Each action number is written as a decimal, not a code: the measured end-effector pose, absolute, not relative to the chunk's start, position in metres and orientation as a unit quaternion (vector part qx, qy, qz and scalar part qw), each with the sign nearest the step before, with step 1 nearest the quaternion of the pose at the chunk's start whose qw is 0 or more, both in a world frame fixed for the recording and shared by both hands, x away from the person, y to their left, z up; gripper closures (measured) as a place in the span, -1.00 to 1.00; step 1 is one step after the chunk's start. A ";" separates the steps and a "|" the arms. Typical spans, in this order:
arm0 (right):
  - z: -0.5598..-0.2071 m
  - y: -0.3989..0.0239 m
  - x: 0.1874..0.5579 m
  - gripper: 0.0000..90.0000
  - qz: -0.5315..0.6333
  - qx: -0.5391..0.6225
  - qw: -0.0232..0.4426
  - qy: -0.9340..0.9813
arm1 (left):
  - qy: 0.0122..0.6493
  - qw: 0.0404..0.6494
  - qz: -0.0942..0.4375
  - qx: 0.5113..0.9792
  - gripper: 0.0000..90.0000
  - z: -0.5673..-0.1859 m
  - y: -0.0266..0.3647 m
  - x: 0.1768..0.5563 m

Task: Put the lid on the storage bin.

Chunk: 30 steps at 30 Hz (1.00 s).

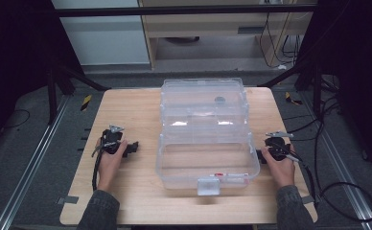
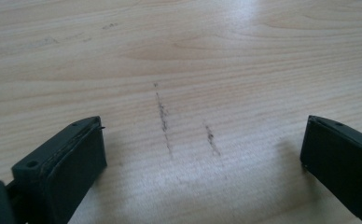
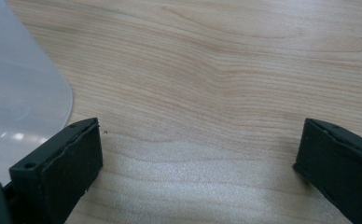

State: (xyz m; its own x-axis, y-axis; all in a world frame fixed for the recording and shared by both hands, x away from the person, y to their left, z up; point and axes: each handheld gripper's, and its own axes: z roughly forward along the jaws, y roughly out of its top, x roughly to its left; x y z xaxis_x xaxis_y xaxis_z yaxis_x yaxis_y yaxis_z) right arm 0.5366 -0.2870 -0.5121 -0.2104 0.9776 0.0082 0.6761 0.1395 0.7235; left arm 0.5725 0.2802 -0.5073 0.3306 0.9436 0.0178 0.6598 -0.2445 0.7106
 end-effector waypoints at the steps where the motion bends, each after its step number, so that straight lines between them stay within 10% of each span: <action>1: -0.512 -0.287 0.536 -0.99 0.309 0.578 0.244 0.715 | 0.530 0.310 0.229 0.756 -1.00 -0.507 0.280 0.571; 16: -0.506 -0.291 0.519 -0.76 0.319 0.533 0.245 0.744 | 0.488 0.329 0.222 0.777 -0.90 -0.490 0.273 0.549; 30: -0.400 -0.299 0.490 -0.70 0.245 0.395 0.288 0.837 | 0.366 0.324 0.237 0.840 -0.90 -0.407 0.248 0.494</action>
